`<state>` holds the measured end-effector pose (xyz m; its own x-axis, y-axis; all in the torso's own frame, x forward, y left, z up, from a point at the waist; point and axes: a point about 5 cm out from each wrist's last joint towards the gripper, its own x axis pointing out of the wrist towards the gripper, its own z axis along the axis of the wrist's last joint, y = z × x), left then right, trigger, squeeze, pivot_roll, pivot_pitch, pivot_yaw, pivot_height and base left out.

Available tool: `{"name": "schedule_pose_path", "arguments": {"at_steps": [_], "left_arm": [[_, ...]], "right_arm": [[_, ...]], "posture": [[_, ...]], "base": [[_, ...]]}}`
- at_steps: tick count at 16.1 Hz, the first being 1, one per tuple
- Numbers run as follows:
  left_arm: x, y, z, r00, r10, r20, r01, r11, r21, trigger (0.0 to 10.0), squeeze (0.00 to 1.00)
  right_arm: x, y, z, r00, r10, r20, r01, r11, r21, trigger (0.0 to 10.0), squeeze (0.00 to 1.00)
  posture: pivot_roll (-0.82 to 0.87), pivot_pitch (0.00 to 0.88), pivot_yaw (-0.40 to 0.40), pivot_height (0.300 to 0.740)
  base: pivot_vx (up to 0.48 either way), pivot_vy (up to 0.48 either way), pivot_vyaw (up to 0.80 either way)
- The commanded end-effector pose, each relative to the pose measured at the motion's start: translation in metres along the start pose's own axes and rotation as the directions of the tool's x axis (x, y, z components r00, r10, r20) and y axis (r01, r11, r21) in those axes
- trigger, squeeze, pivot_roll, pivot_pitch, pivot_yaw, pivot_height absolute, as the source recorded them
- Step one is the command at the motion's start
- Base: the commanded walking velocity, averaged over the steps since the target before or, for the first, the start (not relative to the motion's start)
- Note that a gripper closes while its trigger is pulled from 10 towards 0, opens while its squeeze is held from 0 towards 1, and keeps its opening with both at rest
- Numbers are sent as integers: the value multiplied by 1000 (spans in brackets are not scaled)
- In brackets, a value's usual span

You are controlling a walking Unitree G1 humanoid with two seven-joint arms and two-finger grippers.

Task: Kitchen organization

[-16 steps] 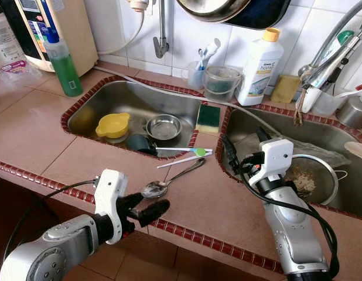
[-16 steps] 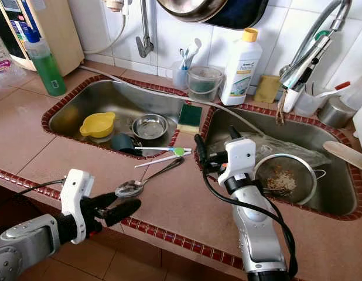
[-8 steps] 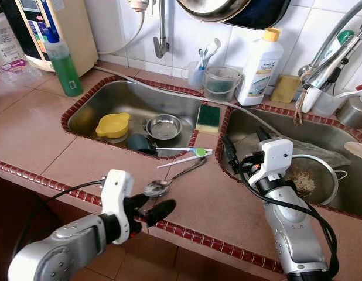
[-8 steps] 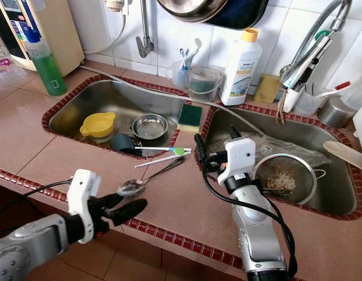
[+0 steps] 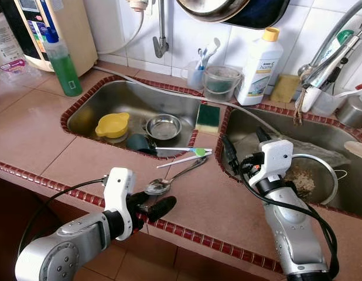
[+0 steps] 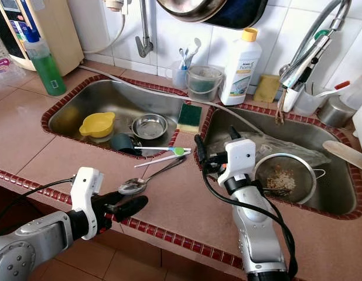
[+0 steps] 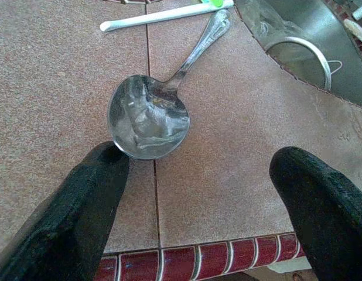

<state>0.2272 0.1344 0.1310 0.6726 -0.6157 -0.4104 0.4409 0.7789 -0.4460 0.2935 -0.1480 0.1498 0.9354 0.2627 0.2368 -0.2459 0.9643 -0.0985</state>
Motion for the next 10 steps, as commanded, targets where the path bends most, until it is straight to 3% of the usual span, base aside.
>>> {"name": "schedule_pose_path", "arguments": {"at_steps": [1,10], "left_arm": [[-1,7,-3,999,44,-30,-45,999,-8,10000,0],[-4,19,-6,992,118,-45,-118,993,-9,10000,0]], "right_arm": [[0,-1,6,1000,-6,16,6,1000,-3,10000,0],[1,-2,6,1000,-4,16,4,1000,-3,10000,0]], "posture": [[-76,102,-25,740],[-79,100,-31,740]], "base": [[0,0,0],[0,0,0]]}}
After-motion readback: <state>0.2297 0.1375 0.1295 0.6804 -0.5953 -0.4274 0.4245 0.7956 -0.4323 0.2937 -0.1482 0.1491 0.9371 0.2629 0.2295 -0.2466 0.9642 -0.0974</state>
